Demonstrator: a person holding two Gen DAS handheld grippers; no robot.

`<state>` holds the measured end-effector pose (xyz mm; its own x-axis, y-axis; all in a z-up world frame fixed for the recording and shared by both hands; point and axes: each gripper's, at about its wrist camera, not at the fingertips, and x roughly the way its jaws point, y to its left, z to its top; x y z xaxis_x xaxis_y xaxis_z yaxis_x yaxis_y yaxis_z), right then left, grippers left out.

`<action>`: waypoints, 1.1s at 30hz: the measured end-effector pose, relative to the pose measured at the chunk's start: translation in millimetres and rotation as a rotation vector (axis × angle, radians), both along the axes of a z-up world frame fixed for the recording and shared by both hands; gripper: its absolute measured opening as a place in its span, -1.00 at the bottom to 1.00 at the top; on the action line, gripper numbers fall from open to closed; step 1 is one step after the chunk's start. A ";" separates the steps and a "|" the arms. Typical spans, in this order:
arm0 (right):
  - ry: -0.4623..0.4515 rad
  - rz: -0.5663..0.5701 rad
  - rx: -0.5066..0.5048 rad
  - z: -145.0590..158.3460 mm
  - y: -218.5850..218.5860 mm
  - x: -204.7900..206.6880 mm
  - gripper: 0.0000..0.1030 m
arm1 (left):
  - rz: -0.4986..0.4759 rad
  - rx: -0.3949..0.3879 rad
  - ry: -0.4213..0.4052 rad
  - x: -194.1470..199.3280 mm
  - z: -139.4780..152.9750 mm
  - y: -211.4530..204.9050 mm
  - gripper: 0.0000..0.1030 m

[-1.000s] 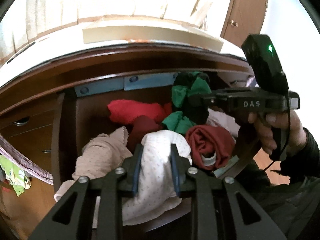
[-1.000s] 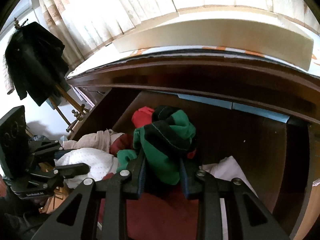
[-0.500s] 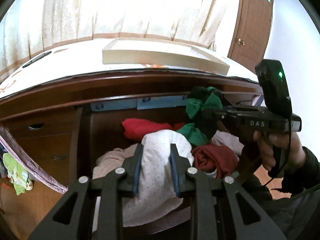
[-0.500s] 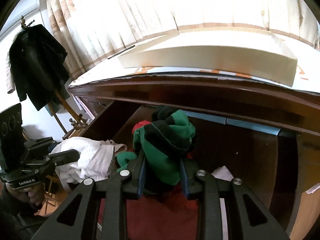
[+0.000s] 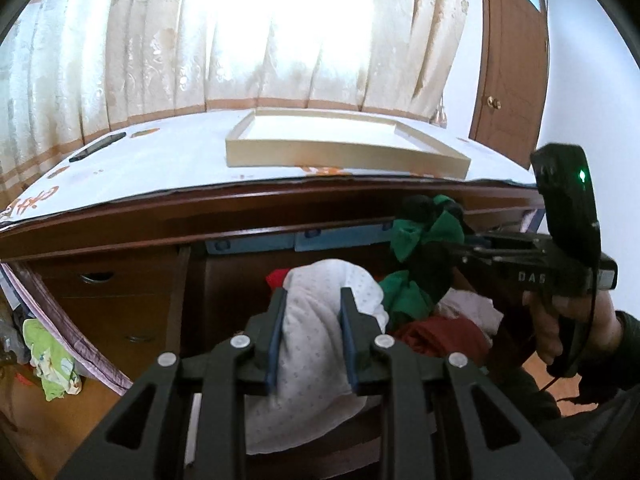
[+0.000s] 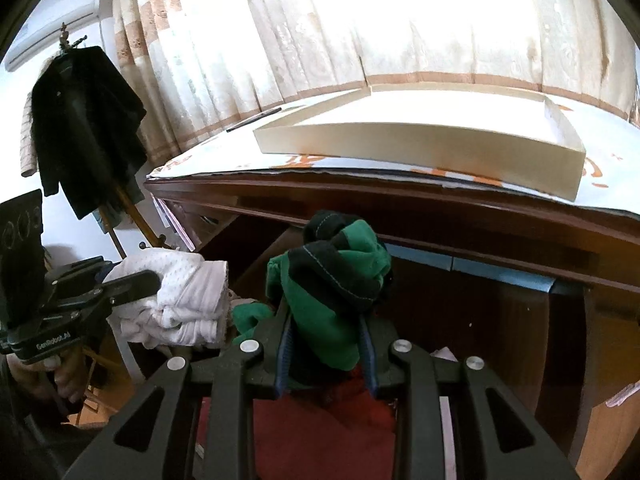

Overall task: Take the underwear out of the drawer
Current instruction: 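Lift both held garments up out of the drawer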

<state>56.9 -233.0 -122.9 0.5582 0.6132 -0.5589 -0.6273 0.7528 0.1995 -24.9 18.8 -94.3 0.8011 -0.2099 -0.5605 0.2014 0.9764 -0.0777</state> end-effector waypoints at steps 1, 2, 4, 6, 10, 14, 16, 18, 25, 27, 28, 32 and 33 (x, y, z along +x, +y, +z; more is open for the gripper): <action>-0.004 0.001 0.002 0.2 -0.7 -0.8 -0.40 | 0.002 0.006 -0.006 -0.3 0.7 -0.2 -0.55; -0.007 0.001 0.003 0.4 -0.6 -1.1 -0.40 | 0.006 0.009 -0.014 -0.9 1.6 -0.6 -0.55; -0.019 0.003 0.009 1.9 -1.3 -2.8 -0.40 | 0.010 0.008 -0.028 -1.9 3.8 -0.3 -0.55; -0.031 0.011 0.013 2.3 -2.8 -6.7 -0.40 | 0.015 0.007 -0.040 -2.7 5.4 -0.3 -0.55; -0.048 0.016 0.019 4.3 -3.9 -9.8 -0.40 | 0.028 0.001 -0.063 -4.9 7.5 1.1 -0.55; -0.065 0.017 0.035 7.2 -4.6 -11.4 -0.40 | 0.036 -0.007 -0.097 -8.6 11.1 2.0 -0.55; -0.079 0.018 0.041 8.2 -5.4 -13.5 -0.40 | 0.036 -0.008 -0.113 -10.9 12.7 1.9 -0.55; -0.092 0.020 0.046 9.4 -5.7 -15.2 -0.40 | 0.034 -0.003 -0.132 -13.4 14.7 0.4 -0.55; -0.122 0.025 0.066 13.2 -7.0 -20.1 -0.40 | 0.043 -0.012 -0.156 -15.4 17.3 1.1 -0.55; -0.138 0.031 0.080 14.2 -9.2 -23.7 -0.40 | 0.049 -0.016 -0.166 -15.8 18.3 2.8 -0.55; -0.142 0.034 0.084 14.8 -9.6 -24.3 -0.40 | 0.051 -0.018 -0.170 -16.1 18.9 3.3 -0.55; -0.159 0.034 0.089 15.2 -10.1 -27.1 -0.40 | 0.061 -0.026 -0.188 -17.2 21.0 5.5 -0.55; -0.168 0.036 0.090 15.6 -10.1 -28.7 -0.40 | 0.063 -0.029 -0.194 -17.9 21.5 6.0 -0.55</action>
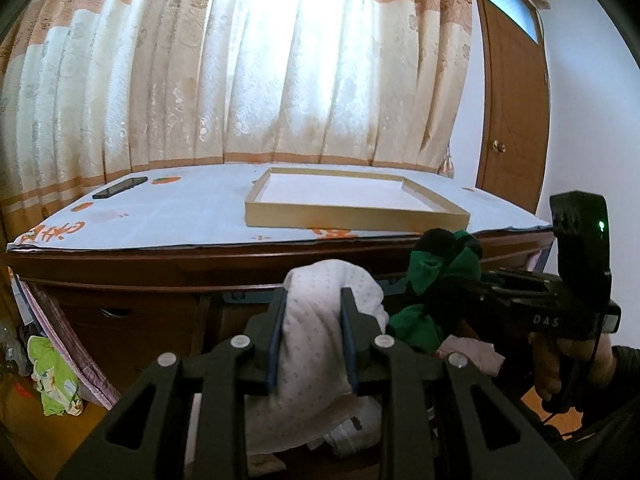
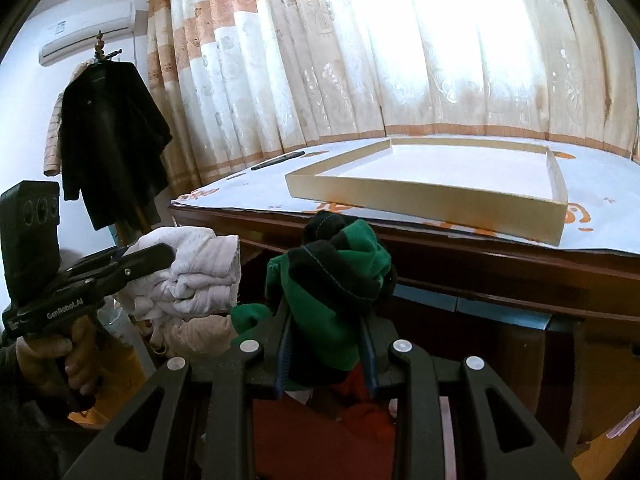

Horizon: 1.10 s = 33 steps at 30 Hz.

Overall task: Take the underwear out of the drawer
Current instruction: 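Lift both held garments up out of the drawer, then carry both garments up over the cardboard tray on the dresser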

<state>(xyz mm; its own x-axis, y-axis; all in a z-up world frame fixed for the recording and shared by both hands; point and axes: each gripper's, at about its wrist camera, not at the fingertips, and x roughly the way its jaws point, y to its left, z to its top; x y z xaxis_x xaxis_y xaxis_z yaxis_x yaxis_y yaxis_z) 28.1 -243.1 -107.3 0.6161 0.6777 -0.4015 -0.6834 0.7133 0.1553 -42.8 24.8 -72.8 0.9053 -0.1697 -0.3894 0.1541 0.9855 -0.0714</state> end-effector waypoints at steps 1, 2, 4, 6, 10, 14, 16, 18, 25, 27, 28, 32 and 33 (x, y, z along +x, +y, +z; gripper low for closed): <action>-0.009 0.004 0.003 0.5 0.0 -1.6 -0.40 | 0.001 -0.001 -0.007 -0.5 0.6 0.2 -0.55; -0.015 0.008 0.004 0.8 -0.1 -2.7 -0.40 | 0.001 -0.001 -0.011 -0.7 0.8 0.0 -0.55; -0.026 0.011 0.008 1.4 -0.8 -5.4 -0.40 | 0.001 -0.002 -0.019 -0.8 1.4 -0.3 -0.55; -0.038 0.017 0.021 1.8 -3.2 -7.7 -0.40 | 0.002 -0.006 -0.037 -2.3 2.2 -0.2 -0.55; -0.062 0.030 0.052 3.9 -8.9 -12.8 -0.40 | 0.005 -0.008 -0.055 -4.1 3.2 0.0 -0.55; -0.069 0.034 0.061 4.5 -11.2 -13.3 -0.40 | 0.020 -0.009 -0.068 -3.7 3.1 1.8 -0.55; -0.076 0.041 0.067 4.4 -12.2 -15.8 -0.40 | 0.029 -0.003 -0.082 -4.6 4.5 1.4 -0.55; -0.080 0.046 0.075 5.0 -13.3 -16.4 -0.40 | 0.032 0.003 -0.096 -5.2 6.4 1.1 -0.55; -0.045 0.038 0.133 6.7 -23.7 -11.4 -0.40 | 0.037 0.027 -0.132 -0.6 15.6 -1.2 -0.55; -0.040 0.034 0.140 8.6 -24.5 -10.6 -0.40 | 0.034 0.029 -0.139 3.2 19.6 -1.6 -0.55; -0.039 0.033 0.142 9.5 -24.7 -10.4 -0.40 | 0.033 0.031 -0.145 5.1 21.6 -1.7 -0.55; -0.055 0.036 0.141 15.8 -24.6 -13.4 -0.40 | 0.020 0.038 -0.164 13.2 30.7 -5.1 -0.55; -0.058 0.035 0.138 18.1 -24.7 -13.8 -0.40 | 0.016 0.040 -0.165 14.8 32.2 -6.7 -0.55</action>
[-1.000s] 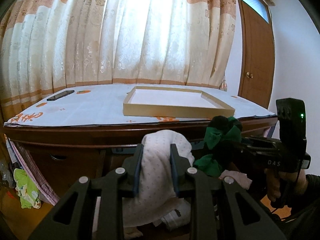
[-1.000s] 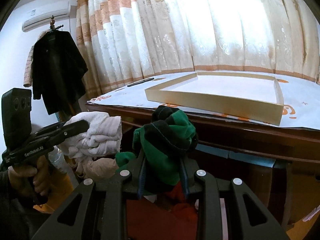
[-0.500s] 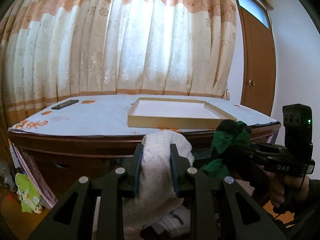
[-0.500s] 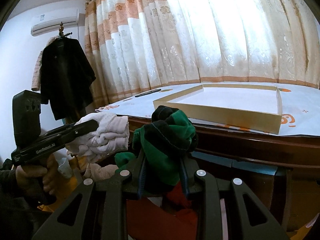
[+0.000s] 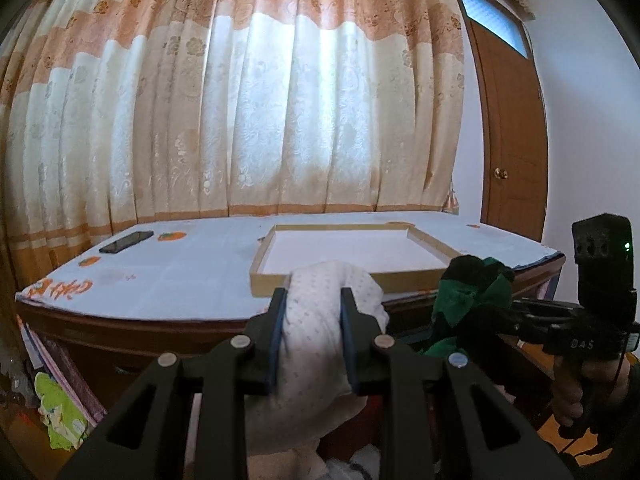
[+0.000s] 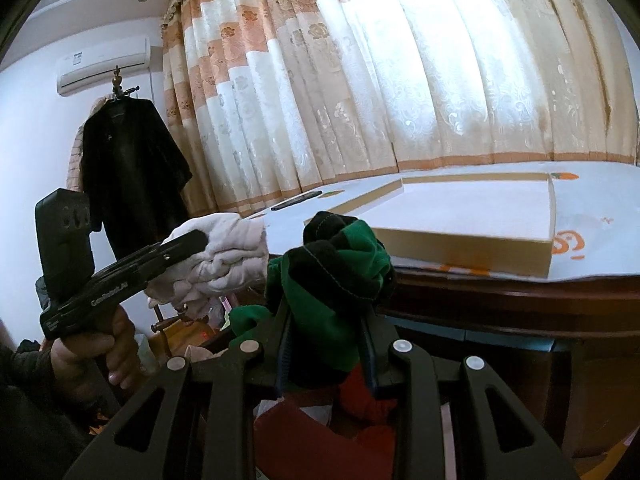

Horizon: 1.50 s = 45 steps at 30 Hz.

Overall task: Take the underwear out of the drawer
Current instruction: 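Carry both garments up over the cardboard tray on the dresser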

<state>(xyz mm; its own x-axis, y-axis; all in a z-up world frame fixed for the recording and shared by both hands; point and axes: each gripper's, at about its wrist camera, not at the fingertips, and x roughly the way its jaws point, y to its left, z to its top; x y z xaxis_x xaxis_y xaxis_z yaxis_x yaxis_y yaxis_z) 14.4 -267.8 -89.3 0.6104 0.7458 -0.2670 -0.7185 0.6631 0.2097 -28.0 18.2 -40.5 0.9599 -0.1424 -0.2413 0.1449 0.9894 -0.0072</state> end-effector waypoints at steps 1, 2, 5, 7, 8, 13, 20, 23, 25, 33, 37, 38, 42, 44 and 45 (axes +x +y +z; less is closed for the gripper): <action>-0.005 -0.001 -0.001 2.7 -0.5 -0.6 -0.40 | -0.004 0.001 -0.001 1.3 1.7 -1.6 -0.55; -0.009 -0.001 0.000 4.6 -1.0 -0.9 -0.40 | -0.008 0.004 -0.003 3.4 3.8 -3.3 -0.55; -0.018 -0.010 -0.013 12.1 -2.2 0.5 -0.40 | -0.015 0.021 -0.008 9.2 9.7 -8.7 -0.55; -0.027 -0.014 -0.017 18.4 -3.3 1.9 -0.40 | -0.019 0.031 -0.016 12.2 14.0 -11.4 -0.55; -0.033 -0.017 -0.022 21.2 -4.1 2.7 -0.40 | -0.021 0.041 -0.017 15.4 17.0 -13.5 -0.55; -0.049 -0.036 -0.041 31.5 -6.8 6.3 -0.40 | -0.033 0.056 -0.021 25.5 26.7 -19.4 -0.55; -0.054 -0.054 -0.063 41.9 -11.8 13.5 -0.40 | -0.049 0.063 -0.010 43.2 36.0 -25.7 -0.55; -0.061 -0.070 -0.080 47.3 -13.3 17.3 -0.40 | -0.057 0.067 -0.011 52.8 41.6 -29.3 -0.55; -0.069 -0.077 -0.090 52.7 -15.6 20.7 -0.40 | -0.064 0.069 -0.014 58.7 44.8 -31.6 -0.55; -0.077 -0.102 -0.104 69.2 -25.7 37.9 -0.40 | -0.089 0.064 -0.013 81.7 56.9 -43.5 -0.55; -0.080 -0.108 -0.108 75.9 -28.0 44.2 -0.40 | -0.097 0.060 -0.008 91.8 61.5 -47.5 -0.55; -0.082 -0.109 -0.111 77.7 -27.3 45.6 -0.40 | -0.098 0.064 -0.009 95.0 63.1 -49.0 -0.55; -0.090 -0.108 -0.127 82.3 -27.0 50.0 -0.40 | -0.101 0.078 -0.012 102.1 67.4 -53.0 -0.55; -0.095 -0.109 -0.135 83.4 -27.1 50.9 -0.40 | -0.104 0.079 -0.008 106.3 69.0 -54.2 -0.55; -0.096 -0.110 -0.137 84.5 -27.6 52.3 -0.40 | -0.106 0.079 -0.006 107.8 69.8 -54.5 -0.55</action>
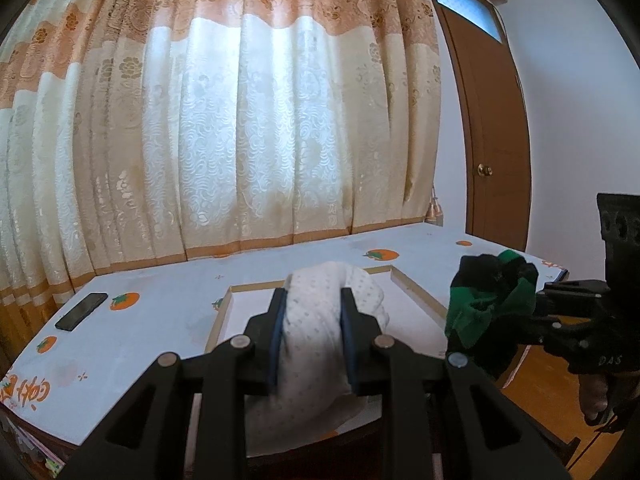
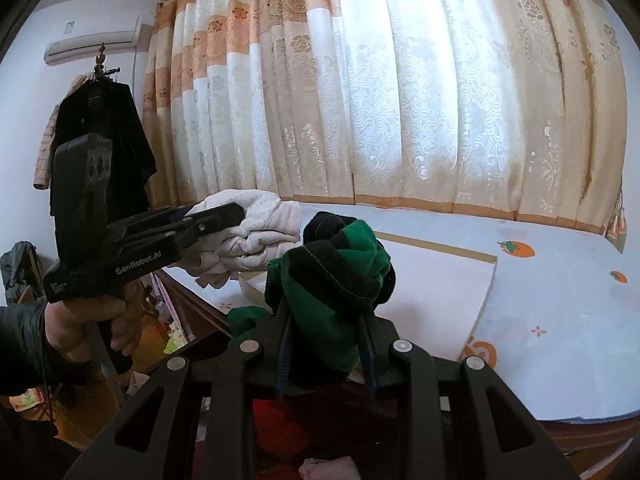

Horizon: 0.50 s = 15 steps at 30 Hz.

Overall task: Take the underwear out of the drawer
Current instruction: 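Carry both garments up over the cardboard tray on the dresser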

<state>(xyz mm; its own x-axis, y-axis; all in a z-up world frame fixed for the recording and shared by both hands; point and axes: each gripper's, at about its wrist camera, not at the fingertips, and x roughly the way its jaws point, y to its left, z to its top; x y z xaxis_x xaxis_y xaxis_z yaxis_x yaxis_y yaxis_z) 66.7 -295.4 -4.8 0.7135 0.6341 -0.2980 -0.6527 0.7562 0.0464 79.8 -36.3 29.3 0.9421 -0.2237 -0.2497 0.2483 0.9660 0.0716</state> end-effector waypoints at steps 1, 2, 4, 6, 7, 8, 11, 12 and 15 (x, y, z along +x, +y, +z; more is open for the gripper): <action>-0.002 -0.001 0.000 0.9 -0.3 0.6 -0.40 | -0.001 0.001 0.000 1.6 1.1 -0.7 -0.55; -0.004 -0.003 -0.001 1.7 -0.9 1.6 -0.40 | -0.002 0.005 -0.001 2.8 1.9 -1.4 -0.55; -0.005 -0.006 0.000 3.0 -2.4 3.5 -0.40 | -0.004 0.015 -0.001 5.7 3.1 -2.7 -0.55; -0.005 -0.011 -0.001 5.2 -3.2 6.3 -0.40 | -0.006 0.014 0.010 10.6 3.4 -3.7 -0.55; -0.005 -0.012 -0.002 6.1 -3.4 7.6 -0.40 | -0.009 0.007 0.020 13.9 3.8 -3.4 -0.55; -0.007 -0.014 -0.004 7.3 -3.7 9.0 -0.40 | -0.012 -0.004 0.034 18.6 4.4 -3.0 -0.55; -0.010 -0.017 -0.010 12.3 -4.1 14.0 -0.40 | -0.011 -0.005 0.041 26.2 5.0 -4.2 -0.55; -0.012 -0.018 -0.014 14.5 -4.4 16.2 -0.40 | -0.012 -0.004 0.042 28.5 5.5 -4.7 -0.55; -0.016 -0.021 -0.029 18.2 -3.7 20.6 -0.40 | -0.012 -0.005 0.053 35.7 6.2 -5.7 -0.55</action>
